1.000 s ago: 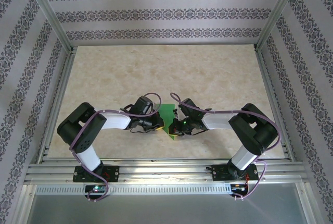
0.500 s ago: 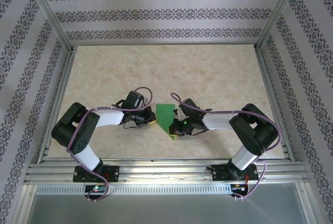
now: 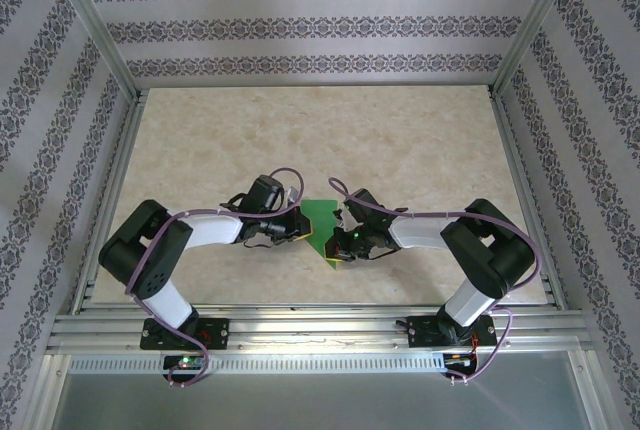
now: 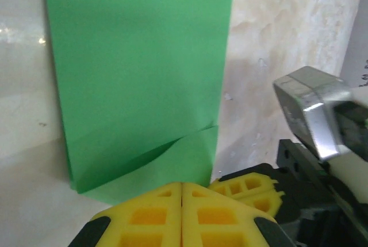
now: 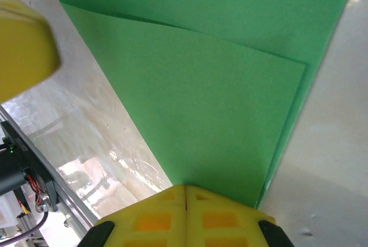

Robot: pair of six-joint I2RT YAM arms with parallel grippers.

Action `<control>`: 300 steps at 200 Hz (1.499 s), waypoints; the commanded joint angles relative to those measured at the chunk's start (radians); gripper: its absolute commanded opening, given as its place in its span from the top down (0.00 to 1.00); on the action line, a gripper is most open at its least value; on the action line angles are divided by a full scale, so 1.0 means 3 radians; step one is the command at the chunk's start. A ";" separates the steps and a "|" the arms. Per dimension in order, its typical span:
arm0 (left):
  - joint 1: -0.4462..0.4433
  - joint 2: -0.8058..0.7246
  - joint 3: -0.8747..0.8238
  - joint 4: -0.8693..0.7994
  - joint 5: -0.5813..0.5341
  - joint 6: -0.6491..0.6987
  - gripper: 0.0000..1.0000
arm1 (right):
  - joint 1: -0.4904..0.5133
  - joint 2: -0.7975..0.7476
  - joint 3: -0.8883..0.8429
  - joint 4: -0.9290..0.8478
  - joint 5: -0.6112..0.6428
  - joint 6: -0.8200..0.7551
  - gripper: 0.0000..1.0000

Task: Fold a paper plane with a square sheet of paper (pick it up from the middle)
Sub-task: Fold the triangle a second time at the center of the table.

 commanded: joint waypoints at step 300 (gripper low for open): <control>-0.0020 0.0302 -0.0054 -0.0289 -0.0229 -0.0003 1.00 | 0.0149 -0.0734 -0.0704 -0.0286 0.0038 -0.0028 0.90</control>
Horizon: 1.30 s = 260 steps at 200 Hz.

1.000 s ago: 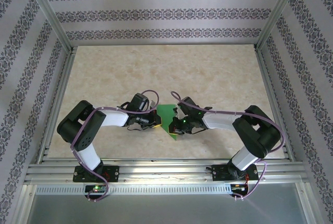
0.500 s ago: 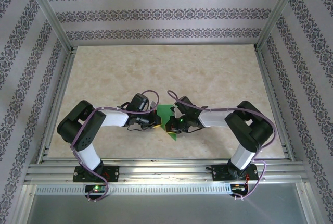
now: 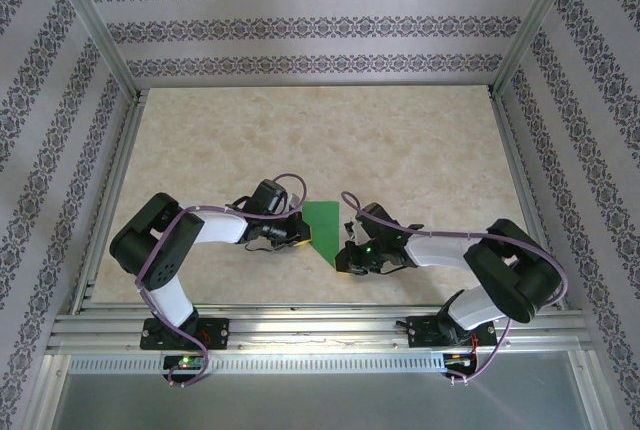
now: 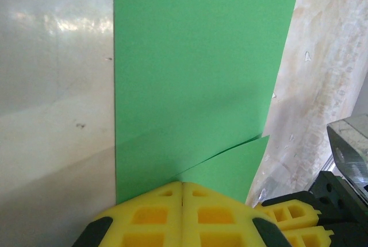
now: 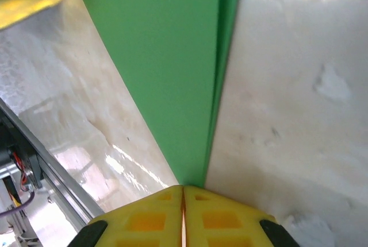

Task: Fold a paper plane with a square sheet of paper (pick it up from the middle)
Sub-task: Fold the triangle a second time at the center of the table.

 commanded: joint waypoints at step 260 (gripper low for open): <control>0.0110 -0.1013 -0.0318 -0.0314 -0.0443 -0.0136 0.68 | -0.0164 -0.0173 0.0452 -0.0292 0.0556 0.0265 0.65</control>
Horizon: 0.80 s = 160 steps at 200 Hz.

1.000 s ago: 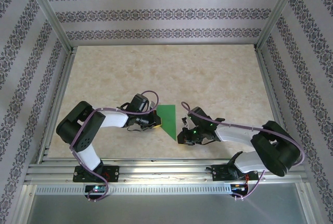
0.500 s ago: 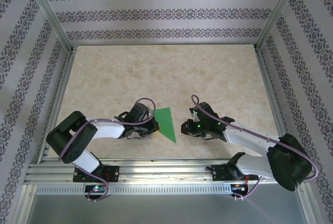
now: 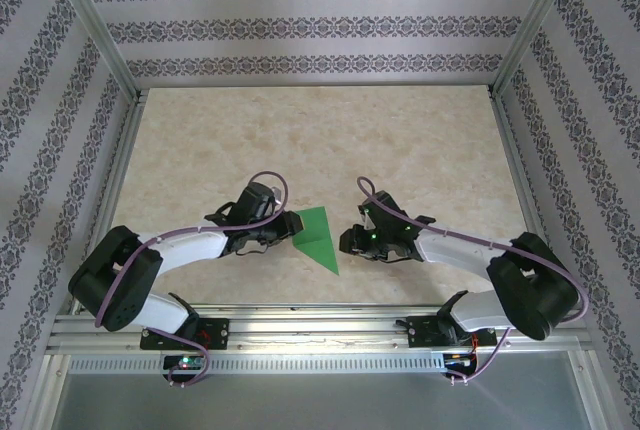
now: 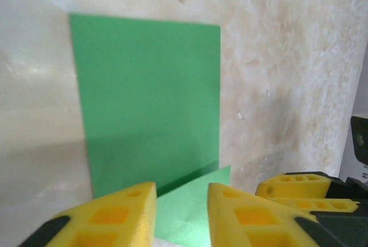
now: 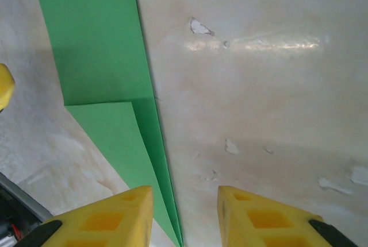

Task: Fold a paper plane with a square sheet of paper (pick it up from the middle)
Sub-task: Fold the triangle a second time at the center of the table.

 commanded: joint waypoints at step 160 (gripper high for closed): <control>0.0354 0.0191 -0.0042 0.0082 0.0735 0.0145 0.67 | 0.0009 0.0657 0.0430 0.0448 -0.0351 -0.0106 0.91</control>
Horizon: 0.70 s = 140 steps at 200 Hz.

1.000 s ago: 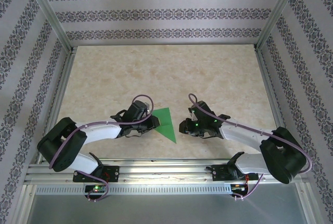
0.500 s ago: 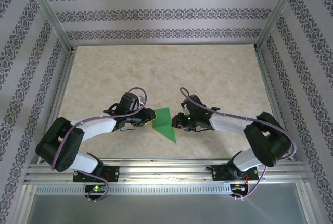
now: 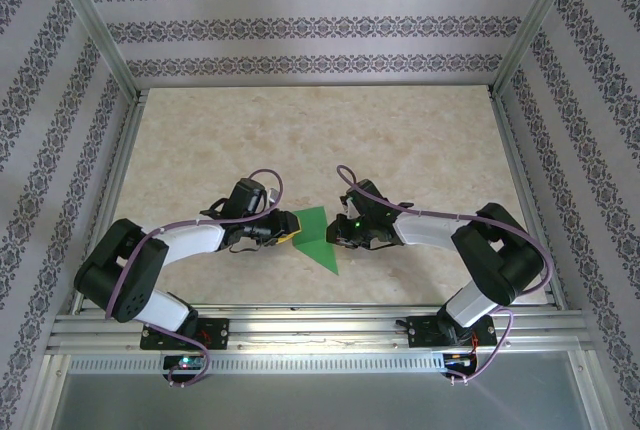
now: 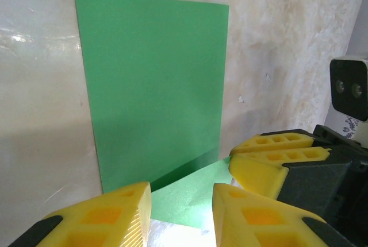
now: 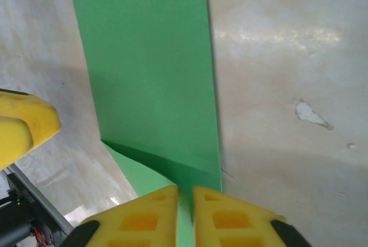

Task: Fold a paper plane with a square sheet of paper (pick it up from the middle)
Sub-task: Fold the triangle a second time at the center of the table.

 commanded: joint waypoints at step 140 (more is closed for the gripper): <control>0.0289 0.0165 0.0098 0.0018 0.0388 0.0051 0.52 | -0.0265 -0.0375 -0.0659 0.1414 -0.0554 0.0560 1.00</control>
